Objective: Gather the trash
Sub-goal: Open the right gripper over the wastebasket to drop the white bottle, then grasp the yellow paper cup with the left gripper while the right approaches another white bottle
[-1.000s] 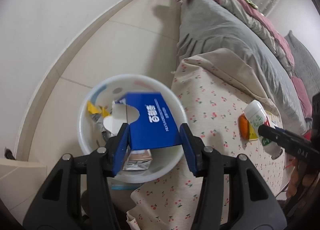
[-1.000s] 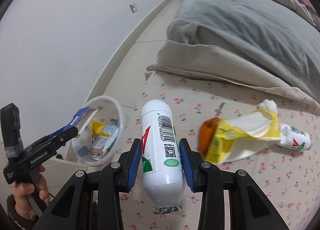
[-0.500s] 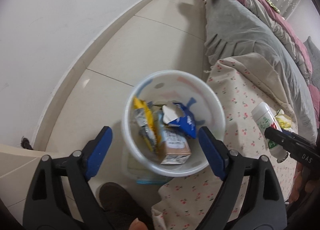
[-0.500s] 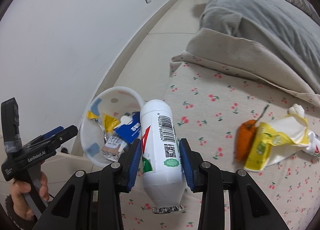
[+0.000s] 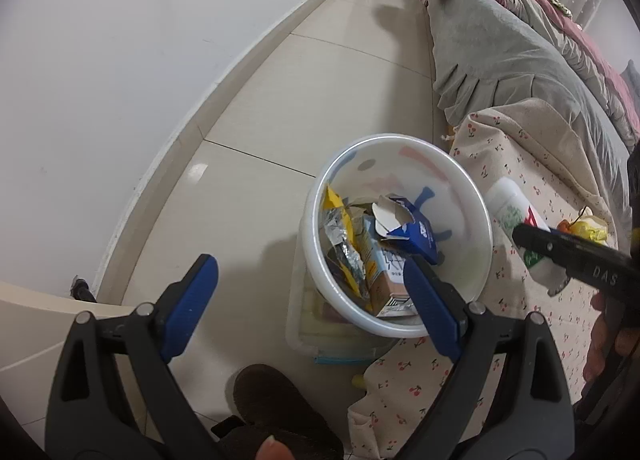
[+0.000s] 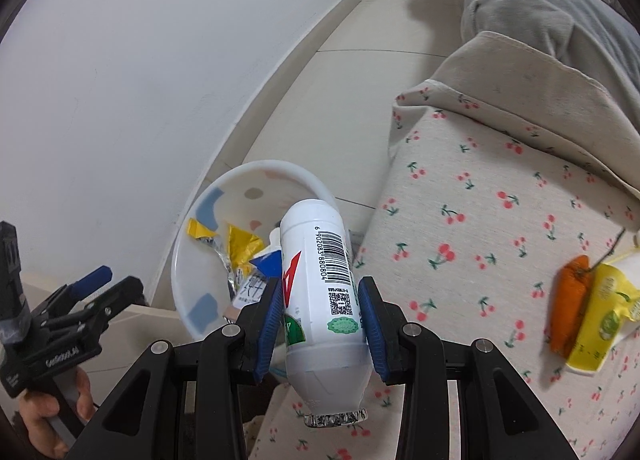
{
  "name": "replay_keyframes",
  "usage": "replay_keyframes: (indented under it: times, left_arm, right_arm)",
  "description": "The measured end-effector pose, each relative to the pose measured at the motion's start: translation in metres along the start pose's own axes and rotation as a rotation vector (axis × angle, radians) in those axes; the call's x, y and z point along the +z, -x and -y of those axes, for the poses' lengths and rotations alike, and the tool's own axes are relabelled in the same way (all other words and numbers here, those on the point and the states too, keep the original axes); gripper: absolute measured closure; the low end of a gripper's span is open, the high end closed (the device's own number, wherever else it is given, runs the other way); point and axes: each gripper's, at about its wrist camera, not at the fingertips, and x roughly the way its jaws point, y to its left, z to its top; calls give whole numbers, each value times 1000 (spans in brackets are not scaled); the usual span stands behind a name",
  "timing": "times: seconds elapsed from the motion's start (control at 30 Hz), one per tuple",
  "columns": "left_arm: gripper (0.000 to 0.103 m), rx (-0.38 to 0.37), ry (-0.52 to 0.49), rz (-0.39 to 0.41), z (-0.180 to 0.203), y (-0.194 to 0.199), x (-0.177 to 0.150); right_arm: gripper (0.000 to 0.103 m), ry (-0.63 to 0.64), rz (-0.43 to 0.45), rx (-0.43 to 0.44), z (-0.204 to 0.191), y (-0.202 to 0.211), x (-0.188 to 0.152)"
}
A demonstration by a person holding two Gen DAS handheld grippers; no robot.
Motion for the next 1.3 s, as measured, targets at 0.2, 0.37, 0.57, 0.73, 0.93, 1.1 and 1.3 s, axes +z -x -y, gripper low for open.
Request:
replay_keyframes:
  times: [0.2, 0.37, 0.57, 0.73, 0.93, 1.1, 1.3]
  left_arm:
    - [9, 12, -17, -6, -2, -2, -3]
    - [9, 11, -19, -5, -2, -1, -4]
    - [9, 4, -27, -4, 5, 0, -5]
    - [8, -4, -40, -8, 14, 1, -5]
    - [8, -31, -52, -13, 28, 1, -2]
    - [8, -53, -71, -14, 45, 2, -1]
    - [8, -84, -98, -13, 70, 4, 1]
  right_arm:
    - [35, -17, 55, 96, -1, 6, 4]
    - [28, 11, 88, 35, -3, 20, 2]
    - [28, -4, 89, -6, 10, 33, -4]
    - [28, -13, 103, -29, 21, 50, -8]
    - [28, -19, 118, -61, 36, 69, -16]
    - [28, -33, 142, -111, 61, 90, -24]
    - [28, -112, 174, -139, 100, 117, -32]
